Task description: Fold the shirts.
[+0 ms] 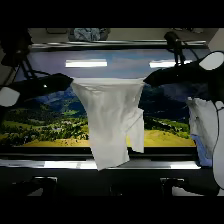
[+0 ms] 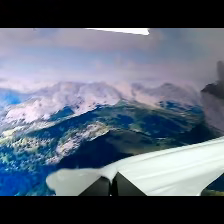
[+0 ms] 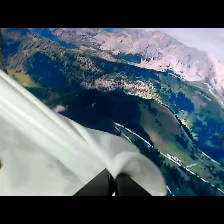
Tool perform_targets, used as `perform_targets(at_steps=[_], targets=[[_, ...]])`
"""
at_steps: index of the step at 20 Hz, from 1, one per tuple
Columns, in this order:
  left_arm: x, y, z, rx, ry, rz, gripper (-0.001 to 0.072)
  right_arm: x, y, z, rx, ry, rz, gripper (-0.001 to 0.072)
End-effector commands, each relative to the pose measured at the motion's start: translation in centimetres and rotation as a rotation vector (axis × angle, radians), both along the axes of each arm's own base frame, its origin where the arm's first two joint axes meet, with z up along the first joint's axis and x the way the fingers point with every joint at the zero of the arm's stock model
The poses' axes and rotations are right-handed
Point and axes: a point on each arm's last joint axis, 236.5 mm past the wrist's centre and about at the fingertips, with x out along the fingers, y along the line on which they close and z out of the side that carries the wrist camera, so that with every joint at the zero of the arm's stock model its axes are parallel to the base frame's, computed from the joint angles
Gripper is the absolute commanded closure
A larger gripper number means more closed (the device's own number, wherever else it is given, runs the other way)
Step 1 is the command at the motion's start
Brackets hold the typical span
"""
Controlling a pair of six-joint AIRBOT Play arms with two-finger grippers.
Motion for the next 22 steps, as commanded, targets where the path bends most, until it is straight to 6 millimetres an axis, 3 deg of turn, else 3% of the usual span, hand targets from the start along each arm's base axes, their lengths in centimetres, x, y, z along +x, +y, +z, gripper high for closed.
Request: perform_targets(at_steps=[1,4,7,8,10,11,13,15,16,17,18,20,22], targets=[[2.8,1.1,-11.2,-0.058,0.256,0.081,0.0674,5.1,2.5,-7.0,0.271,0.151,-0.114,0.0674],[2.3,0.9,-16.2,-0.073,0.402,0.082,0.0674,4.7,4.5,-10.7,0.276,0.235,-0.083,0.0674],[1.9,-0.1,-17.3,-0.085,0.435,0.067,0.0673,4.9,5.8,-11.4,0.263,0.229,-0.078,0.0669],[2.0,-0.3,-16.8,-0.107,0.433,0.071,0.0611,5.0,5.5,-10.7,0.266,0.218,-0.076,0.0569],[1.5,0.6,-15.5,-0.117,0.478,0.051,0.0092,4.6,3.6,-8.1,0.267,0.187,-0.029,0.0197],[0.6,1.6,-14.7,-0.098,0.522,0.012,0.0080,3.8,2.0,-6.7,0.246,0.170,0.012,0.0133],[-2.3,4.4,-14.4,-0.041,0.633,-0.073,0.0096,0.6,-3.6,-6.5,0.110,0.225,0.039,0.0133],[-6.5,6.2,-16.2,-0.021,0.796,-0.116,0.0097,-4.8,-10.7,-9.4,-0.118,0.440,-0.002,0.0146],[-8.5,6.2,-17.8,-0.025,0.863,-0.130,0.0097,-7.8,-13.0,-10.6,-0.195,0.548,0.003,0.0146],[-10.3,5.7,-19.4,-0.034,0.914,-0.134,0.0097,-10.4,-14.0,-11.6,-0.228,0.630,0.006,0.0146],[-12.4,4.4,-21.3,-0.055,0.954,-0.148,0.0097,-11.9,-13.8,-12.5,-0.209,0.662,-0.008,0.0146],[-15.6,1.0,-23.9,-0.122,0.983,-0.211,0.0098,-15.0,-12.3,-15.0,-0.178,0.704,-0.023,0.0143],[-17.0,-1.3,-25.9,-0.152,0.977,-0.220,0.0099,-17.8,-10.5,-17.0,-0.118,0.739,-0.027,0.0142]])
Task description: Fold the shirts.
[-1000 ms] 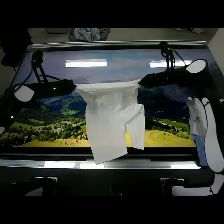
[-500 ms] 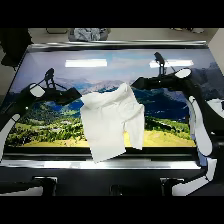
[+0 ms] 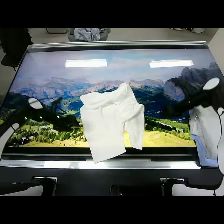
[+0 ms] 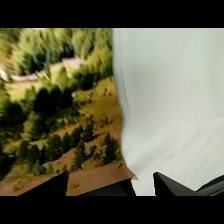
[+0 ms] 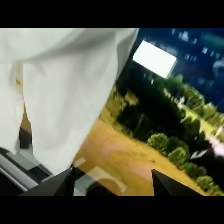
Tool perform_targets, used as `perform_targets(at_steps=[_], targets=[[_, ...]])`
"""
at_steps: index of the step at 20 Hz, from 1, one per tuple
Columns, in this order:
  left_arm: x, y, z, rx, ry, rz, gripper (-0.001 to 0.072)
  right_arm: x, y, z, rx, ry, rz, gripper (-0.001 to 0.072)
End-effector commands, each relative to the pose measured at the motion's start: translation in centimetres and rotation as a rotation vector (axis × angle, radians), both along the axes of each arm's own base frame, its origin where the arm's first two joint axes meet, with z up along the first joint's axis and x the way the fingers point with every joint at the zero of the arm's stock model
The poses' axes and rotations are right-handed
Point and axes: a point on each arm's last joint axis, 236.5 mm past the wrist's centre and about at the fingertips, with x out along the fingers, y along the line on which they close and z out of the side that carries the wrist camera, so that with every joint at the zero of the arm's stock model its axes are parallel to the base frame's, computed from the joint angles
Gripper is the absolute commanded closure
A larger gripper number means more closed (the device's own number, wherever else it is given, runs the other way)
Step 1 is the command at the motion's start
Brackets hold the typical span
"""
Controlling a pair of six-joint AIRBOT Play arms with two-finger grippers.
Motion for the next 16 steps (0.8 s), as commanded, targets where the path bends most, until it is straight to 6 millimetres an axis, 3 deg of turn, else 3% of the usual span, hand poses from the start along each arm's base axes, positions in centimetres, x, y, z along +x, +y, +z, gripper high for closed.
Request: perform_targets(at_steps=[1,3,4,7,10,11,12,16], targets=[[-3.4,-3.4,-3.3,-0.061,0.024,0.001,0.0102,-6.0,0.8,-3.4,0.011,0.109,-0.022,0.0142],[-2.6,-4.7,-3.7,-0.061,-0.020,0.017,0.0108,-7.6,1.5,-4.2,0.030,0.136,-0.019,0.0142],[-2.0,-4.9,-3.8,-0.055,-0.047,0.027,0.0179,-7.9,1.6,-4.4,0.034,0.143,-0.021,0.0142],[-0.2,-5.0,-4.3,-0.029,-0.098,0.086,0.0200,-8.0,2.3,-5.0,0.059,0.145,-0.047,0.0142],[0.4,-5.1,-4.5,-0.018,-0.128,0.096,0.0510,-9.1,4.1,-6.1,0.078,0.170,-0.033,0.0140],[0.7,-5.1,-4.6,-0.014,-0.140,0.099,0.0620,-9.6,5.2,-6.6,0.075,0.175,-0.006,0.0109],[0.9,-5.1,-4.6,-0.012,-0.146,0.102,0.0673,-10.0,6.6,-7.2,0.078,0.172,0.018,0.0057],[0.7,-5.2,-4.3,-0.017,-0.148,0.094,0.0674,-10.1,10.8,-8.5,0.117,0.153,0.012,0.0046]])
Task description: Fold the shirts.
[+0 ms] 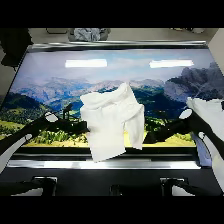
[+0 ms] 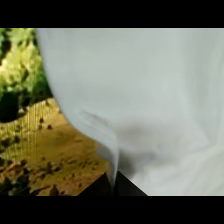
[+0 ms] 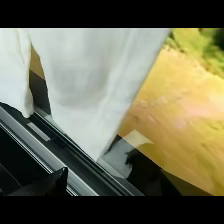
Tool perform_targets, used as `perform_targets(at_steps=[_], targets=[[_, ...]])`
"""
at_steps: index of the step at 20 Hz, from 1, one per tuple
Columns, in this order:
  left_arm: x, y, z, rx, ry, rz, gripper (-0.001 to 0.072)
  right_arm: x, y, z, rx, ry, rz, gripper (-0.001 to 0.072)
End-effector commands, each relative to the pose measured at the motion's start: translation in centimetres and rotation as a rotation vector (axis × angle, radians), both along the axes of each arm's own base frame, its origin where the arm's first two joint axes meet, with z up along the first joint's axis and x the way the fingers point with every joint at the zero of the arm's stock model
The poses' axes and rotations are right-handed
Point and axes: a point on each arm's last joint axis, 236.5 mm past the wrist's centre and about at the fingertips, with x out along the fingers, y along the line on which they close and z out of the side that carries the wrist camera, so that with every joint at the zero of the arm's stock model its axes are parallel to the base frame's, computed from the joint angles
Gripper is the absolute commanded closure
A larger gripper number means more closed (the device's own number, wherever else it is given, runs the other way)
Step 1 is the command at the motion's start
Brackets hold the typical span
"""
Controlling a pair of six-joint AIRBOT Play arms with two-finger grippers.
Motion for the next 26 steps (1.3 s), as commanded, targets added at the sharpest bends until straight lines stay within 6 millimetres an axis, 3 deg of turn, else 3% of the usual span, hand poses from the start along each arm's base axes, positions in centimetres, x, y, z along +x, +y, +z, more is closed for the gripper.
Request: perform_targets(at_steps=[1,5,7,9,10,11,13,15,16,17,18,19,20,21,22,23,24,25,26], targets=[[0.3,0.0,0.2,0.005,-0.017,0.002,0.0674,0.3,3.7,-0.7,0.071,-0.005,-0.061,0.0047],[0.4,0.0,0.7,0.001,-0.032,0.002,0.0674,0.4,5.0,-1.7,0.065,0.039,-0.143,0.0055],[0.6,0.0,1.1,-0.001,-0.045,0.003,0.0674,0.2,5.9,-2.3,0.046,0.048,-0.140,0.0121],[0.8,-0.1,1.4,-0.003,-0.053,0.002,0.0673,0.4,7.0,-2.7,0.025,0.016,-0.118,0.0311],[0.8,-0.1,1.6,-0.005,-0.053,-0.001,0.0673,0.7,7.4,-3.0,0.015,-0.008,-0.117,0.0540],[0.9,-0.1,1.8,-0.009,-0.052,-0.004,0.0674,1.0,7.6,-3.0,0.010,-0.018,-0.122,0.0676],[1.6,0.1,3.3,-0.023,-0.086,-0.033,0.0675,1.9,7.6,-1.7,0.033,-0.070,-0.062,0.0676],[3.9,0.9,7.9,-0.043,-0.211,-0.070,0.0677,4.3,6.6,1.7,0.043,-0.178,0.001,0.0677],[5.7,1.6,12.0,-0.045,-0.335,-0.080,0.0677,6.4,5.4,4.5,0.038,-0.271,0.006,0.0677],[7.4,2.5,16.9,-0.040,-0.474,-0.070,0.0677,9.2,3.6,8.6,0.022,-0.411,-0.004,0.0677],[8.8,4.0,23.2,-0.031,-0.632,-0.036,0.0677,12.1,1.2,13.8,-0.013,-0.577,-0.038,0.0677],[9.3,5.5,29.8,-0.020,-0.785,0.006,0.0677,14.4,-1.6,20.4,-0.064,-0.779,-0.073,0.0676],[8.8,7.4,37.3,-0.007,-0.952,0.061,0.0677,15.5,-4.0,27.3,-0.115,-0.970,-0.123,0.0676],[7.3,9.0,44.3,0.011,-1.106,0.112,0.0677,15.4,-6.2,34.8,-0.180,-1.174,-0.164,0.0676],[4.8,10.5,50.9,0.043,-1.266,0.155,0.0677,13.8,-8.5,42.7,-0.294,-1.404,-0.193,0.0676],[1.3,11.6,57.3,0.088,-1.432,0.195,0.0677,11.3,-10.2,49.3,-0.412,-1.582,-0.238,0.0676],[-2.5,12.3,62.3,0.122,-1.571,0.242,0.0677,7.8,-11.1,55.1,-0.528,-1.743,-0.280,0.0676],[-5.9,12.3,65.8,0.136,-1.671,0.280,0.0677,4.3,-11.1,59.2,-0.605,-1.859,-0.314,0.0676],[-8.9,12.0,68.2,0.145,-1.747,0.302,0.0677,1.6,-10.8,61.7,-0.614,-1.924,-0.367,0.0676]])
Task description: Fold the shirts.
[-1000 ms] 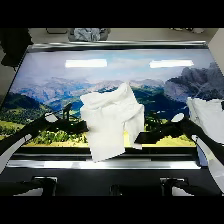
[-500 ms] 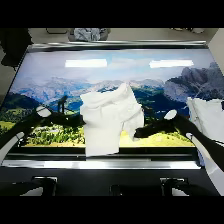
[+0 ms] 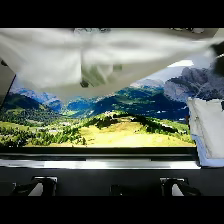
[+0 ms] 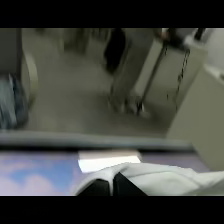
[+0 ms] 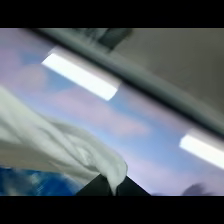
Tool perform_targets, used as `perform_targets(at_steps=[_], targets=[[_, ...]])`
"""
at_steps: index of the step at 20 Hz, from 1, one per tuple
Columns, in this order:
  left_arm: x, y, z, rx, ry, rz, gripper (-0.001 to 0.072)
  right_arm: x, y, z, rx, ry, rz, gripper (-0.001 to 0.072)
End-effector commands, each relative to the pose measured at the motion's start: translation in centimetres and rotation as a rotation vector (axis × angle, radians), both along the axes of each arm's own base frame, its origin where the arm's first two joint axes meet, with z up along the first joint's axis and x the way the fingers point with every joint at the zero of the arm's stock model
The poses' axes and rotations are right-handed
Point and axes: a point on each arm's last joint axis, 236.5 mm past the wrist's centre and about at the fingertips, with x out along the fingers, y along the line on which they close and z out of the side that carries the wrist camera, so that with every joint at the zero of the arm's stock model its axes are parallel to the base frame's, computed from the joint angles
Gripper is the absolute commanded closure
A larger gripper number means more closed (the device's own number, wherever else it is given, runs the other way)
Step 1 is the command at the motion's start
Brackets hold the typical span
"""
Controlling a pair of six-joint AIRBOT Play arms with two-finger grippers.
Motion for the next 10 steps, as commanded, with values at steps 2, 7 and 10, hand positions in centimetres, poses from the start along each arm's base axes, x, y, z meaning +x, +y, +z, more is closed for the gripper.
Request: perform_targets(at_steps=[2,7,10], targets=[[-14.5,-0.8,12.8,0.034,-0.401,0.119,0.0677,-13.5,-0.7,15.9,-0.124,-0.477,-0.204,0.0676],[-17.0,-0.3,13.2,0.009,-0.419,0.174,0.0677,-16.6,-1.2,16.5,-0.121,-0.501,-0.274,0.0676],[-16.3,-0.1,13.0,0.008,-0.406,0.176,0.0677,-16.1,-2.4,15.2,-0.128,-0.439,-0.316,0.0676]])
